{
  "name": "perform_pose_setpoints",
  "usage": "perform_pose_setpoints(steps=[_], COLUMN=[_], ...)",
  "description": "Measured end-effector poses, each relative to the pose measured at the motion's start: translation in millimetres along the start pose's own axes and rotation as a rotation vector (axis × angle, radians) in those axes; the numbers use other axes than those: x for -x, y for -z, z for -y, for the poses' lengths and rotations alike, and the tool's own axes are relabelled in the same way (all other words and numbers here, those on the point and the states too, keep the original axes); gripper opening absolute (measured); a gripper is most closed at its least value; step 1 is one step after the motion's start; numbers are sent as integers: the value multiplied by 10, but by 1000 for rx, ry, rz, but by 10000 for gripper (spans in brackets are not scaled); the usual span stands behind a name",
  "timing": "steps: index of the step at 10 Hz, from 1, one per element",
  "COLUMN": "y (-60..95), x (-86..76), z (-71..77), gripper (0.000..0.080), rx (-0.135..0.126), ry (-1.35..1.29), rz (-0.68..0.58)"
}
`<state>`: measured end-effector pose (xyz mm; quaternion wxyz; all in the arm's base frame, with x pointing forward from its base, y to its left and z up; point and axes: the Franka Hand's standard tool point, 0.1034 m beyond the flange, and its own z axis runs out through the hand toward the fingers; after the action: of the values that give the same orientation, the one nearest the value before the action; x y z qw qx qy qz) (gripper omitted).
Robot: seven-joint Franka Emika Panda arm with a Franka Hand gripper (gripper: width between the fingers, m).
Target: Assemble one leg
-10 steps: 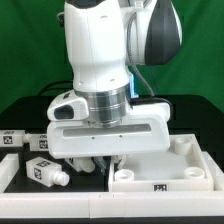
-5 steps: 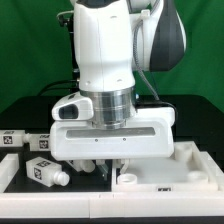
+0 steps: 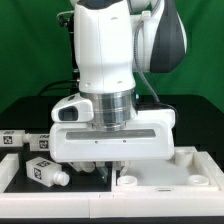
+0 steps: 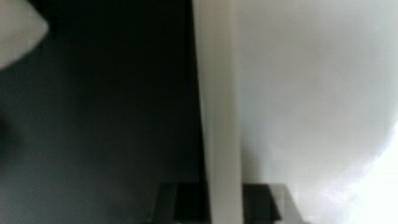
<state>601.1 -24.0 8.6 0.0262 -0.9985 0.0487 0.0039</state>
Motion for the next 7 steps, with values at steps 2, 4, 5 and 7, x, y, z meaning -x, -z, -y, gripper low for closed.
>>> perform_pose_setpoints(steps=[2, 4, 5, 7], y=[2, 2, 0, -1], x=[-24, -21, -20, -18], z=[21, 17, 21, 22], gripper=[59, 59, 59, 239], rx=[2, 2, 1, 1], ry=[7, 20, 20, 20], rz=[15, 15, 15, 16])
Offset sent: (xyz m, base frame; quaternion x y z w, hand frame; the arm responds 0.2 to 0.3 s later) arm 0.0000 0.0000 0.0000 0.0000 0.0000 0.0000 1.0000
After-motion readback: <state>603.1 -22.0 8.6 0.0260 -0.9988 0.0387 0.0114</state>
